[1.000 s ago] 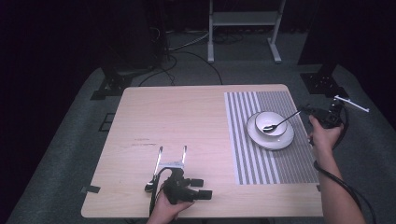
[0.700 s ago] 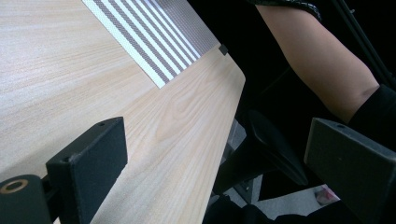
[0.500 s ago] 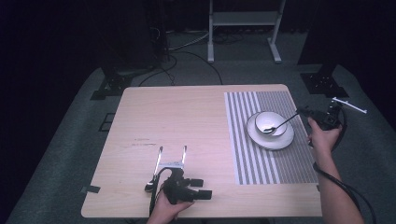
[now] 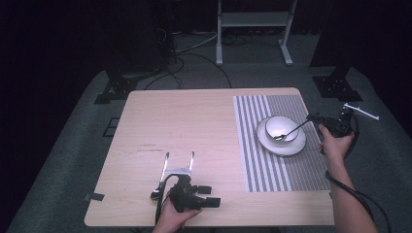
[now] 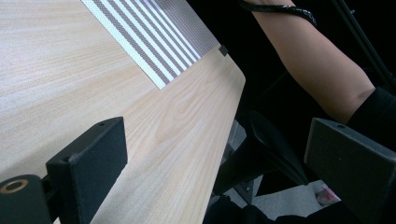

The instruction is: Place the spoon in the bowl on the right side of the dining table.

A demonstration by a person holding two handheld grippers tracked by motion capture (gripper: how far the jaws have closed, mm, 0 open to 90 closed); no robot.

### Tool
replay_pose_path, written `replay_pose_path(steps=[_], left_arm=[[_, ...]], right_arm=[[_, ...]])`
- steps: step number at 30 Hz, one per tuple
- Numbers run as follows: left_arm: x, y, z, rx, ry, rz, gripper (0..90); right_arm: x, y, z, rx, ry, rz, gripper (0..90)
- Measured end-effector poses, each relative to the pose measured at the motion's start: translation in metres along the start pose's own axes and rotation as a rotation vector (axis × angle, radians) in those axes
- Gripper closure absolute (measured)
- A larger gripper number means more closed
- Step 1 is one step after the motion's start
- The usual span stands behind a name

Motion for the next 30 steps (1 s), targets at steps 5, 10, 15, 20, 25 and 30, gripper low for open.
replay_pose_path(steps=[5, 10, 15, 20, 25, 30], left_arm=[[-0.0001, 0.0002, -0.0002, 0.000, -0.001, 0.000, 4.6], [0.0003, 0.0005, -0.0003, 0.002, -0.001, -0.001, 4.5], [-0.0004, 0.0008, -0.0005, 0.002, -0.001, 0.001, 4.5], [-0.0009, 0.0019, 0.0000, 0.003, -0.001, 0.006, 4.6], [-0.0005, 0.0018, 0.0000, 0.004, 0.000, 0.003, 4.5], [-0.0015, 0.0029, 0.0007, 0.005, -0.002, 0.007, 4.6]], right_arm=[[-0.0001, -0.0007, 0.0025, 0.004, 0.003, 0.002, 88.2], [-0.0008, -0.0007, 0.0041, 0.008, -0.001, -0.001, 88.2], [-0.0007, -0.0004, 0.0042, 0.010, 0.000, -0.001, 87.6], [-0.0019, -0.0012, 0.0044, 0.011, 0.008, 0.004, 78.9], [-0.0027, -0.0040, 0.0052, 0.006, 0.011, -0.005, 74.9], [-0.0013, -0.0090, 0.0066, 0.004, 0.032, -0.015, 70.8]])
Point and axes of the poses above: each handheld gripper's, and its own axes: x roughly forward along the jaws, y roughly out of its top, z roughly to its right, the point moved 5 cm from there along x, roughly forward along the jaws, and after that the axes turned 14 degrees about -z, right-handed, at the moved point
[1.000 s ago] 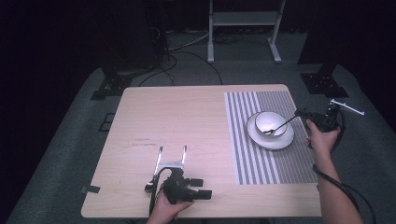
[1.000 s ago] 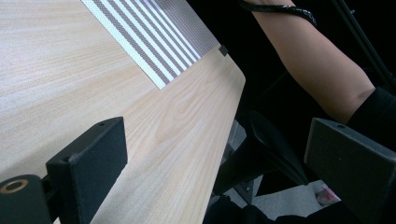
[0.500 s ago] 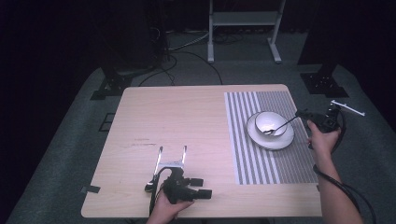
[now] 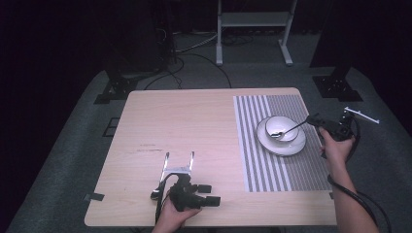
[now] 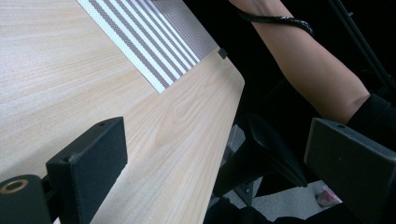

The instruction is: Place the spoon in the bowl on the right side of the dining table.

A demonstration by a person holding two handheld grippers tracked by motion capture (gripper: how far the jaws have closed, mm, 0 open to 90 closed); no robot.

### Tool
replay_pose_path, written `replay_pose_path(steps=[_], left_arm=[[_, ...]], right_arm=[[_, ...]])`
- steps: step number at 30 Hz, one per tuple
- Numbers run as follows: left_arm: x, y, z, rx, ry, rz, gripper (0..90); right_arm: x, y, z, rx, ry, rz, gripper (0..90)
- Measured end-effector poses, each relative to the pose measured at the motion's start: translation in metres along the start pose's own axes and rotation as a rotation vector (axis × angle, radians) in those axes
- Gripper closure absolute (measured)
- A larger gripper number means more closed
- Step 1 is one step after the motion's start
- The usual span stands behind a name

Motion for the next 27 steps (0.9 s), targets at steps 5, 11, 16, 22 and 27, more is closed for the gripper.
replay_pose_path(steps=[5, 11, 16, 22, 27], left_arm=[[0.000, 0.001, 0.000, 0.000, -0.002, 0.004, 4.6], [-0.001, 0.002, 0.000, 0.003, -0.002, 0.000, 4.6], [-0.003, 0.003, 0.000, 0.005, -0.004, 0.008, 4.5], [-0.005, 0.003, 0.002, 0.010, -0.010, 0.011, 4.6], [-0.006, 0.003, 0.003, 0.013, -0.012, 0.013, 4.5]], right_arm=[[0.000, -0.002, 0.001, 0.001, 0.005, -0.002, 68.7], [-0.001, -0.008, 0.003, -0.003, 0.009, -0.002, 64.1], [-0.001, -0.012, 0.002, -0.007, 0.020, -0.006, 61.5], [-0.002, -0.020, -0.003, -0.050, 0.005, -0.016, 57.3], [-0.003, -0.025, -0.006, -0.056, 0.010, -0.021, 56.5]])
Point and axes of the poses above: each handheld gripper's, and its own axes: x roughly forward along the jaws, y roughly out of its top, z roughly to its right, the point moved 5 cm from there along x, roughly forward along the jaws, and after that the axes turned 14 degrees about -z, right-handed, at the moved point
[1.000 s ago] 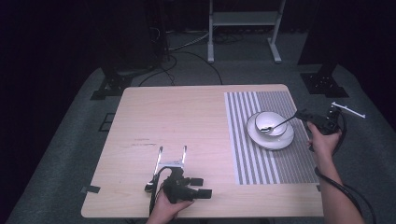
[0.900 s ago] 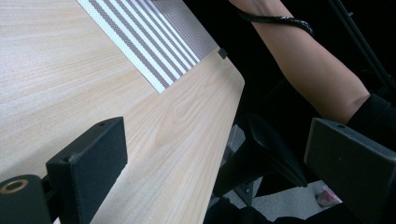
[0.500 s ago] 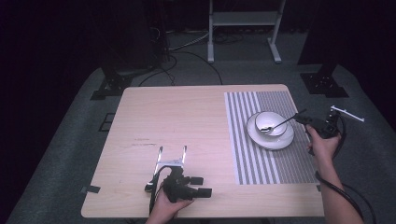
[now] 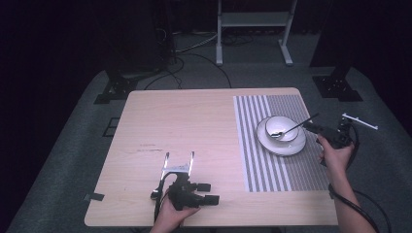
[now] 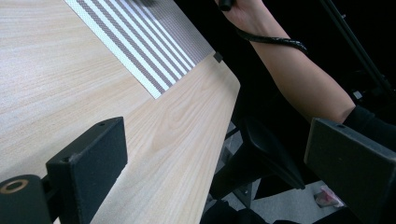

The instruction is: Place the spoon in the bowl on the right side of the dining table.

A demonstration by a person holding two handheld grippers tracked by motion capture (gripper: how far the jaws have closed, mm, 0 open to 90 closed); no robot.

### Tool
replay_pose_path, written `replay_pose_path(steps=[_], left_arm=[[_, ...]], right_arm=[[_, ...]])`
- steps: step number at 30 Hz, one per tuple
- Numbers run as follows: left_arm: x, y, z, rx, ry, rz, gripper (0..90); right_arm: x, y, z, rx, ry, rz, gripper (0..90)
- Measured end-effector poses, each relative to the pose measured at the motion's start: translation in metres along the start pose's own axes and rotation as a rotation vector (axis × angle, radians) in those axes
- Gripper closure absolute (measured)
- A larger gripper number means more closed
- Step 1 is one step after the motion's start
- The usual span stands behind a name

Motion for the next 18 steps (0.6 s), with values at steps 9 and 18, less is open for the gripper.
replay_pose_path(steps=[9, 18], left_arm=[[-0.006, 0.000, 0.002, 0.009, 0.007, 0.014, 4.5], [-0.009, 0.000, 0.002, 0.007, 0.010, 0.019, 4.6]], right_arm=[[0.004, -0.009, -0.012, -0.026, 0.020, -0.028, 56.0], [0.007, -0.021, -0.015, -0.036, 0.040, -0.051, 55.4]])
Point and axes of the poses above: each handheld gripper's, and its own axes: x roughly forward along the jaws, y roughly out of its top, z roughly to its right, the point moved 5 cm from there along x, roughly forward along the jaws, and after that the axes turned 14 degrees about -z, right-handed, at the moved point
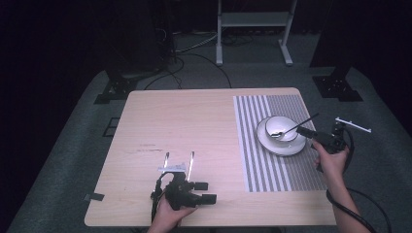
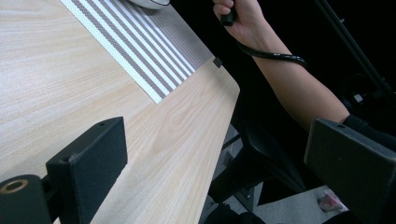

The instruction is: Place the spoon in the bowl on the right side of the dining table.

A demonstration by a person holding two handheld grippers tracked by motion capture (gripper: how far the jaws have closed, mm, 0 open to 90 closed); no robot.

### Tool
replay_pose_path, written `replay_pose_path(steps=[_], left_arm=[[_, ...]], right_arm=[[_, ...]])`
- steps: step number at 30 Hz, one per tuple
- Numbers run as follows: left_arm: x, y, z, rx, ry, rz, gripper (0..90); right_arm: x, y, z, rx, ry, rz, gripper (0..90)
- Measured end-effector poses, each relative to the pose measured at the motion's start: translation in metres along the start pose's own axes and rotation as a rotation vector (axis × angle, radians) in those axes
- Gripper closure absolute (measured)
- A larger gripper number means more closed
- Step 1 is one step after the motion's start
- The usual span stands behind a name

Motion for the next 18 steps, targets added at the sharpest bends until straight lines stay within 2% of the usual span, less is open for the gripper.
replay_pose_path(steps=[13, 18], left_arm=[[0.001, 0.000, -0.001, 0.003, 0.001, -0.003, 4.5], [0.001, 0.000, -0.001, 0.003, 0.002, -0.002, 4.6]], right_arm=[[-0.001, -0.016, -0.010, -0.036, 0.038, -0.020, 55.1], [0.000, -0.020, -0.014, -0.061, 0.022, -0.028, 55.2]])
Point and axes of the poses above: each handheld gripper's, and its own axes: x roughly forward along the jaws, y roughly out of its top, z roughly to its right, the point moved 5 cm from there along x, roughly forward along the jaws, and after that the axes turned 14 degrees about -z, right-handed, at the moved point
